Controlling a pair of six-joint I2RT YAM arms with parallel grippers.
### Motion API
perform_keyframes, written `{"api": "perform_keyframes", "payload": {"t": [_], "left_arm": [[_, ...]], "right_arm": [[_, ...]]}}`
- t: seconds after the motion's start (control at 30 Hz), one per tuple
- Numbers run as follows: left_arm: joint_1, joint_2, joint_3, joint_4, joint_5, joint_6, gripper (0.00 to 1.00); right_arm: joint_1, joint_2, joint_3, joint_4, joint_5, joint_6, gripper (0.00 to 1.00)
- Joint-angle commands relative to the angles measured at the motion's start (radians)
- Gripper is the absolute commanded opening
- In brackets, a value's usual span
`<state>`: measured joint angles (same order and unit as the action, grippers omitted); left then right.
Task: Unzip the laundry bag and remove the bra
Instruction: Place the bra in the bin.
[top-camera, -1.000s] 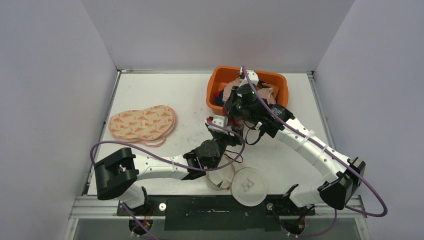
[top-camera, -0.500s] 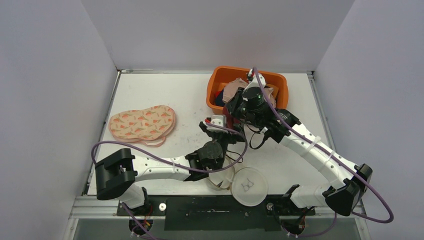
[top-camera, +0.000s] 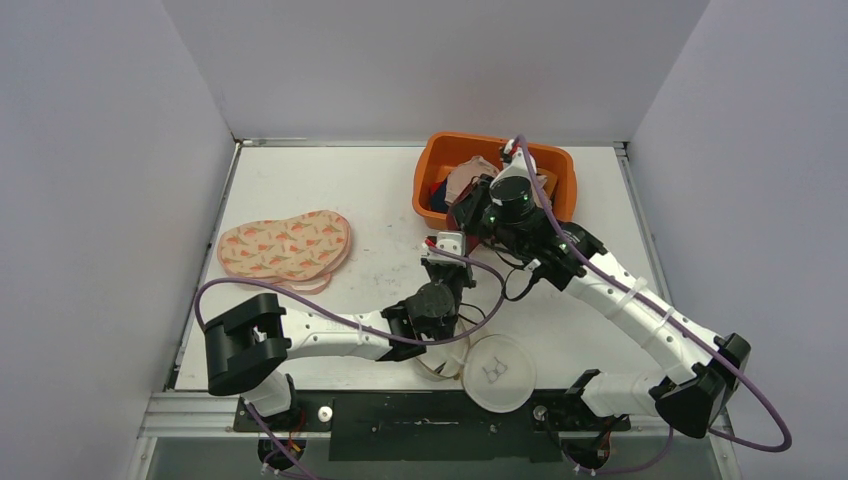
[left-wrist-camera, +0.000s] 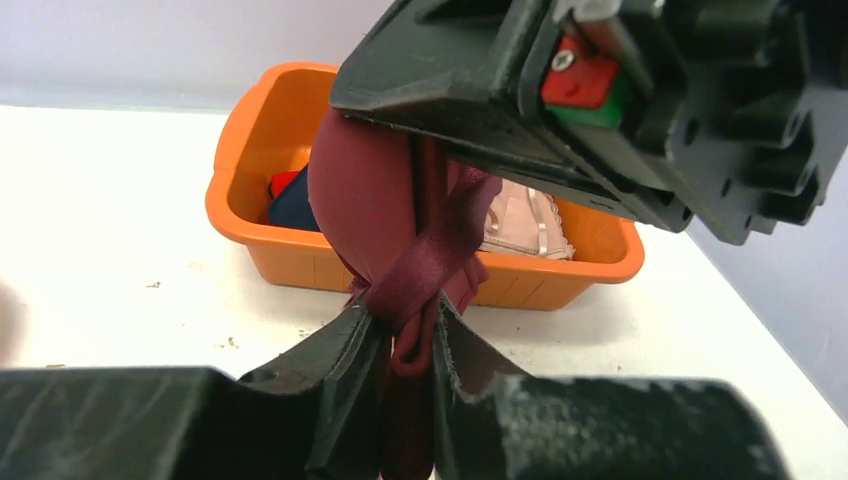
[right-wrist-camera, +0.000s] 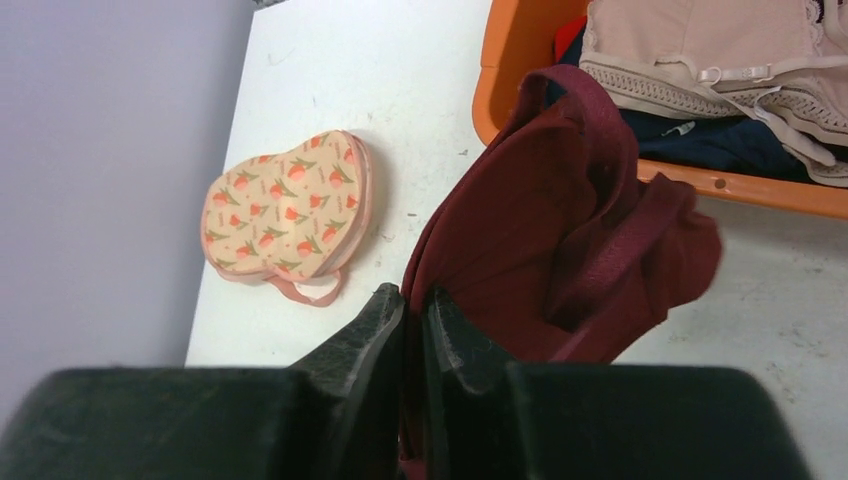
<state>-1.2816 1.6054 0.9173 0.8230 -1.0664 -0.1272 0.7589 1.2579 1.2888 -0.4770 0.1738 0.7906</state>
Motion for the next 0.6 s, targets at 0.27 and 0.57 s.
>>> {"api": "perform_keyframes", "payload": {"t": [0.27,0.57], "left_arm": [[0.005,-0.053,-0.002,0.098,0.002,0.036,0.00],[0.042,-0.181,-0.032,-0.074,0.142,-0.122,0.00]], "right_arm": [[0.002,-0.102,0.040,0.017,-0.119,-0.073,0.86],[0.000,-0.249,0.077,-0.116,-0.191,-0.317,0.91]]}}
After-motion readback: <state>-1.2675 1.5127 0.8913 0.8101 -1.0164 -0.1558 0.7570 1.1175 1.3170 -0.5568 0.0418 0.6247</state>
